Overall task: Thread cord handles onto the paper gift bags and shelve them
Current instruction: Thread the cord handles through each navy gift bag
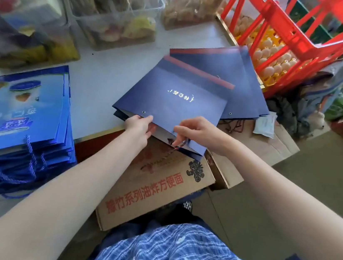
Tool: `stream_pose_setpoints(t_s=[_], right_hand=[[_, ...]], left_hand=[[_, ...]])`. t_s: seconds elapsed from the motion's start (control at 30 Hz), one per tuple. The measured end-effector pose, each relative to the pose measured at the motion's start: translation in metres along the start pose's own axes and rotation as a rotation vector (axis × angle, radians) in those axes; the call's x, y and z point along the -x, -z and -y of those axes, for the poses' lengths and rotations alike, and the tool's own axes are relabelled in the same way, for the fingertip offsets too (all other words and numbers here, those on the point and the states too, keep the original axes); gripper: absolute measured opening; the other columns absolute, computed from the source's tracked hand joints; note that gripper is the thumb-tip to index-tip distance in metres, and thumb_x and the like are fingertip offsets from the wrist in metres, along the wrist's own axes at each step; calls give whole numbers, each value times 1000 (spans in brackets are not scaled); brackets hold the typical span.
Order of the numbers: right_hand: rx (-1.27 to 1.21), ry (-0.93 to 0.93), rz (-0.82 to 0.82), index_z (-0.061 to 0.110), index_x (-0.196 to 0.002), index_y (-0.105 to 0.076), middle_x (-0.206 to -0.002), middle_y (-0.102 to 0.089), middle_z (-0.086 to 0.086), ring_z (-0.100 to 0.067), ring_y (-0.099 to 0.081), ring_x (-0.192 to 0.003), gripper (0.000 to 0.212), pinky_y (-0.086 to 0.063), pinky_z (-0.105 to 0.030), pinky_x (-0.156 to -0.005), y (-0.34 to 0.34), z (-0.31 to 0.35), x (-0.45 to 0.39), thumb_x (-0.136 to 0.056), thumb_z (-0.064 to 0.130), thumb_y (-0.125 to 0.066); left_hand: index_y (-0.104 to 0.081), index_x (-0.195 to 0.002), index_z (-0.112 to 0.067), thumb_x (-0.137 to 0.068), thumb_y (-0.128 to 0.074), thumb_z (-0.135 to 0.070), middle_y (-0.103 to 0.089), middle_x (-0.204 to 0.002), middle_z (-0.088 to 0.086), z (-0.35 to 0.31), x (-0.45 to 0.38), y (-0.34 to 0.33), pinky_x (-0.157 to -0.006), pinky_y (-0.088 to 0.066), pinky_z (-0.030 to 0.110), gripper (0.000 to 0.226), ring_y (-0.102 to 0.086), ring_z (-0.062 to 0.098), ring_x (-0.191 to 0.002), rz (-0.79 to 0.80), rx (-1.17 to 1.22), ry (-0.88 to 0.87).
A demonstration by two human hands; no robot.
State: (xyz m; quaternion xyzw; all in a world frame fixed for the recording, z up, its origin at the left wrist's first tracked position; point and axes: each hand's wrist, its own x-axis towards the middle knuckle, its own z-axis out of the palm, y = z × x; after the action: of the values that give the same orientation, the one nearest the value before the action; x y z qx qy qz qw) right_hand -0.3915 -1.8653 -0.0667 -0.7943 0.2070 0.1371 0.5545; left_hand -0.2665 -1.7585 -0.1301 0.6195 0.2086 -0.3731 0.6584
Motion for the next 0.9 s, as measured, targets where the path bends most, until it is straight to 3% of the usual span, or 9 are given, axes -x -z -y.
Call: stream_pose_setpoints(t_s=[0.1,0.2,0.33,0.43,0.5,0.63,0.73,0.8,0.9], right_hand=[[56,-79,-175,11,-63,-53,-62,-64,-8,-15,-62,-63,34,-45,-28,-70,5,16,3,-94,24,-55],[245,-143,-526,4,-65,-57,-56,-55,-7,-3,-48,-42,34,-35,-15,-49,29,22,4,-89,28,-62],[284,-135,-662,1,-80,-70,-54,-52,-6,-3,-44,-37,29,-29,-11,-40,45,30,11,-88,28,-64],[168,-79,-790,3,-85,-72,-45,-53,7,1,-44,-34,19,-30,-8,-41,48,44,4,-88,20,-64],[46,-26,-888,0,-88,-71,-39,-53,12,2,-46,-35,14,-32,-6,-45,50,54,-3,-86,13,-65],[-201,139,-946,2,-93,-65,-62,-56,1,3,-51,-39,7,-38,-9,-48,54,88,-8,-88,3,-60],[-310,236,-932,13,-82,-63,-66,-58,-1,0,-55,-48,14,-42,-12,-53,57,114,-12,-90,3,-57],[-360,312,-906,15,-80,-63,-67,-60,-2,-3,-56,-51,18,-44,-16,-56,58,131,-12,-89,1,-56],[-365,400,-907,12,-80,-65,-65,-63,0,-5,-58,-52,17,-45,-20,-62,59,150,-3,-89,0,-56]], left_hand=[[-53,-76,-14,-90,-54,1,-55,-79,-2,-20,3,7,-63,-51,19,21,-54,14,-72,9,-96,-211],[-53,-85,-11,-91,-54,-6,-50,-73,-8,-49,3,19,-54,-38,7,8,-45,12,-68,-43,-288,-452],[-50,-83,-13,-92,-52,-7,-45,-70,-9,-80,0,41,-50,-32,5,11,-41,15,-76,-18,-395,-613],[-56,-96,-12,-92,-52,-6,-53,-79,-3,-99,0,59,-72,-45,22,8,-47,17,-83,78,-477,-752],[-56,-93,-15,-93,-51,-8,-55,-82,-1,-115,0,68,-77,-46,36,8,-50,18,-84,117,-501,-816],[-54,-78,-24,-94,-50,-9,-53,-75,-8,-143,22,70,-68,-44,22,21,-49,10,-71,254,-561,-879],[-61,-101,-12,-94,-50,-7,-57,-80,-11,-156,51,61,-70,-43,13,14,-53,-2,-70,388,-573,-898],[-61,-101,-14,-94,-50,-4,-60,-79,-15,-165,69,59,-72,-42,10,16,-55,-8,-66,504,-603,-911],[-60,-83,-15,-92,-54,-6,-49,-53,-17,-177,95,55,-57,-33,9,14,-41,-3,-50,653,-837,-921]])
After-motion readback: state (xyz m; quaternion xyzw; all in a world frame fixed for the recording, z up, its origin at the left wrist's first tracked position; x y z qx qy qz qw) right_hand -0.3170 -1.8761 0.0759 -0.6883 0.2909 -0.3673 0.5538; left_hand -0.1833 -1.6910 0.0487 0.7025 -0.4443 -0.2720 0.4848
